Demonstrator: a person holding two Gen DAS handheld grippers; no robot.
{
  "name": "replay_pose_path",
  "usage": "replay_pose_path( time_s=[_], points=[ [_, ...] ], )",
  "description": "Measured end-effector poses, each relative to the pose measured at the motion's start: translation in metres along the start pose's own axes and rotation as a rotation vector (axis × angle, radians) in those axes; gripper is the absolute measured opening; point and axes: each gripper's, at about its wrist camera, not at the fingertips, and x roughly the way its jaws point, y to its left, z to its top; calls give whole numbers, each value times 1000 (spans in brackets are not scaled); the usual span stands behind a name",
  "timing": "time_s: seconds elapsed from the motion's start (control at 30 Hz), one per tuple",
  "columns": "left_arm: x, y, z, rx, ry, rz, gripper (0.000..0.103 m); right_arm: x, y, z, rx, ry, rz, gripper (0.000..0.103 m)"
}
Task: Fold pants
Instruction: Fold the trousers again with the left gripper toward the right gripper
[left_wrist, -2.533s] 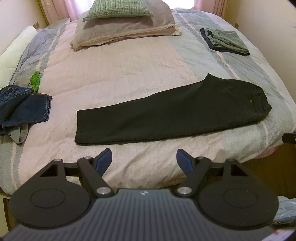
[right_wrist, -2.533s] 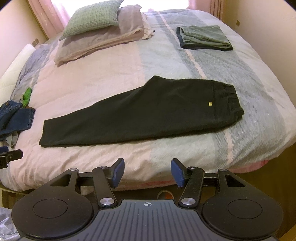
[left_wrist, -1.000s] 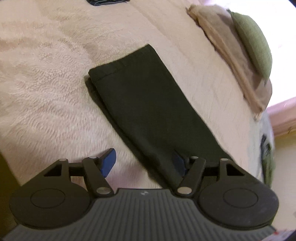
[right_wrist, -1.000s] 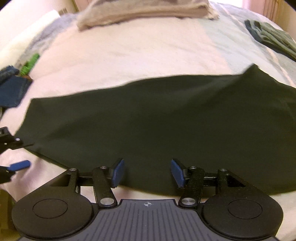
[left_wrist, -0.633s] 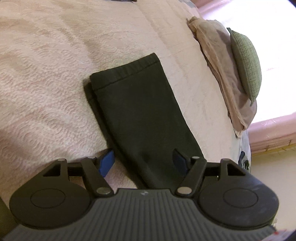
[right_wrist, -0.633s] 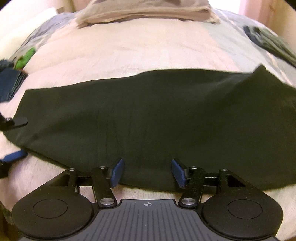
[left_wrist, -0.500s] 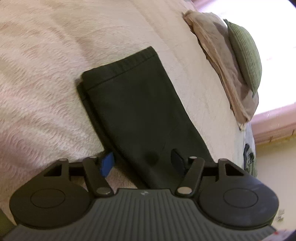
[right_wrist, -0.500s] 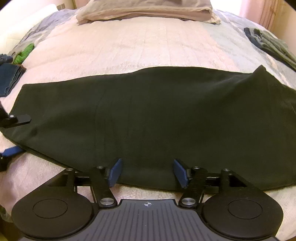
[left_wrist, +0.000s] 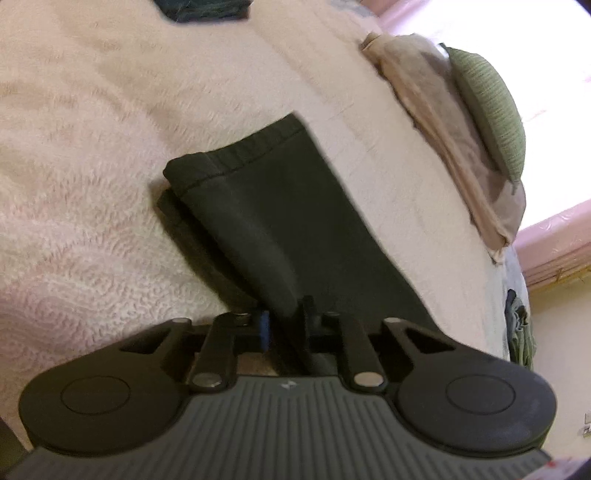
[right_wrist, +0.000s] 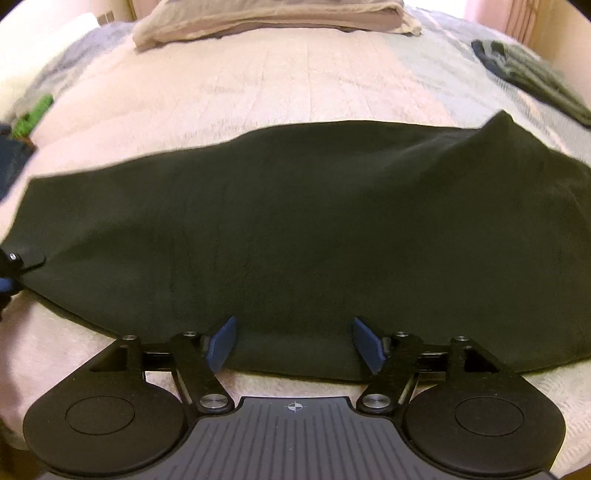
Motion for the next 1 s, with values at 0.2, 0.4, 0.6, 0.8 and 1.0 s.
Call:
replay_pose_path(
  time_s=[0.2,0.4,0.6,0.8,1.0],
  points=[
    [-44,-88,-11,339,-163,26,9,-38,-101,8,223,-41,-13,67],
    [-80,-211,-64,670,-281,-97,9,-96,-233,4,417,-113,-150,67],
    [-51,-306,-179,991,-134,-297,21,-145,-325,-16,544,-152,-277,67],
    [38,-296,-265,1031,251,-183,33,-146,-355,-44,601,-120,-262,67],
    [8,-269,-226,1006,201,-130,33,-133,-337,-46,598,-174,29,67]
  ],
)
